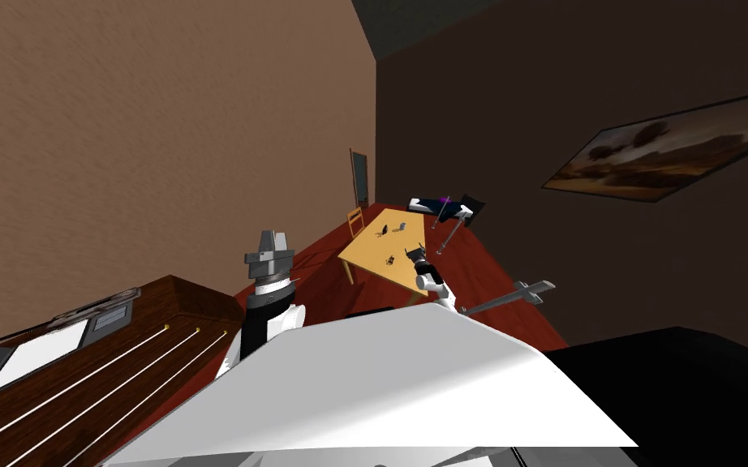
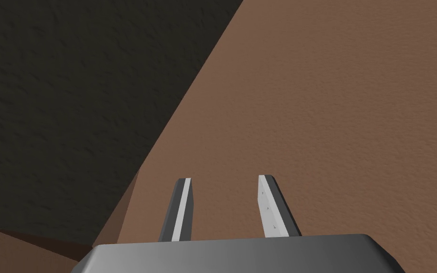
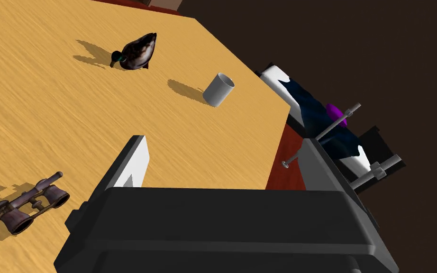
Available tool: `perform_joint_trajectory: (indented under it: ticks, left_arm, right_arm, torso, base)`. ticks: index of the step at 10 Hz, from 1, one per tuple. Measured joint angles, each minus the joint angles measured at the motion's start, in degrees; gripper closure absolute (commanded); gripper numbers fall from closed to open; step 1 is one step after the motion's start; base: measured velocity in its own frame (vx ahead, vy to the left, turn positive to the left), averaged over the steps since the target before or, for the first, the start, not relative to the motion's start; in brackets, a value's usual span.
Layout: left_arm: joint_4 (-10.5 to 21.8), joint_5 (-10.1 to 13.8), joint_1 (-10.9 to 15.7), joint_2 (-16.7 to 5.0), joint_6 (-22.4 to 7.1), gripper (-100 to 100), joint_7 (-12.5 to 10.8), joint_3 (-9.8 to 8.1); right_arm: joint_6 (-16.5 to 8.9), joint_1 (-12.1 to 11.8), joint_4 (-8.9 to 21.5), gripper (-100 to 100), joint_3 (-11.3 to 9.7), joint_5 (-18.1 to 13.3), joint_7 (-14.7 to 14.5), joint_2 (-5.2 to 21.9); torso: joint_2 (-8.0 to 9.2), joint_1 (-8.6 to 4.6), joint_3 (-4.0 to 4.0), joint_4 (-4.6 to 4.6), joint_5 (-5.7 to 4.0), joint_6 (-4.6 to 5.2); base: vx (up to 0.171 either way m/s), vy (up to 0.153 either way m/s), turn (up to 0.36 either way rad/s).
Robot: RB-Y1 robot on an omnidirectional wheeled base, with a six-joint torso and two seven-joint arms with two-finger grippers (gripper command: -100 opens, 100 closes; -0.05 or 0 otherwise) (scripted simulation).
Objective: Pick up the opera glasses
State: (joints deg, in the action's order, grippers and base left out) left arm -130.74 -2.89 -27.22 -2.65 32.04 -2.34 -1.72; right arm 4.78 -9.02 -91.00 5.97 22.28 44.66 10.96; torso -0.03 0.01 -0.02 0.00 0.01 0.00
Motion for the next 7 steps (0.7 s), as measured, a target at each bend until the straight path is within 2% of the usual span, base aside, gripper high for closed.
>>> perform_joint_trajectory:
  ticks: [2, 3, 6, 7]
  left_arm:
    - [0.0, 0.0, 0.0, 0.0, 0.0, 0, 0.0, 0.00]
    - [0.0, 0.0, 0.0, 0.0, 0.0, 0, 0.0, 0.00]
    - [0.0, 0.0, 0.0, 0.0, 0.0, 0, 0.0, 0.00]
    - [0.0, 0.0, 0.0, 0.0, 0.0, 0, 0.0, 0.00]
  right_arm:
    - [-2.5, 1.6, 2.5, -100, 0.7, 1.7, 3.4, 0.7]
    - [-3.0, 2.6, 4.9, -100, 0.8, 2.3, 5.1, 1.1]
    - [-6.4, 5.3, 8.8, -100, 1.9, 4.3, 9.5, 0.8]
    - [-6.6, 6.1, 10.8, -100, 1.8, 4.9, 11.1, 1.2]
  torso:
    - [0.01, -0.01, 0.01, 0.00, 0.00, 0.01]
    - [0.01, -0.03, 0.00, -0.01, -0.01, 0.03]
    - [0.02, -0.02, 0.01, 0.00, 0.00, 0.01]
    - [0.02, -0.04, 0.01, 0.00, -0.01, 0.04]
  base:
    - [0.002, -0.001, 0.086]
    - [0.001, -0.002, 0.120]
    - [0.001, -0.004, 0.075]
    - [0.000, 0.000, 0.000]
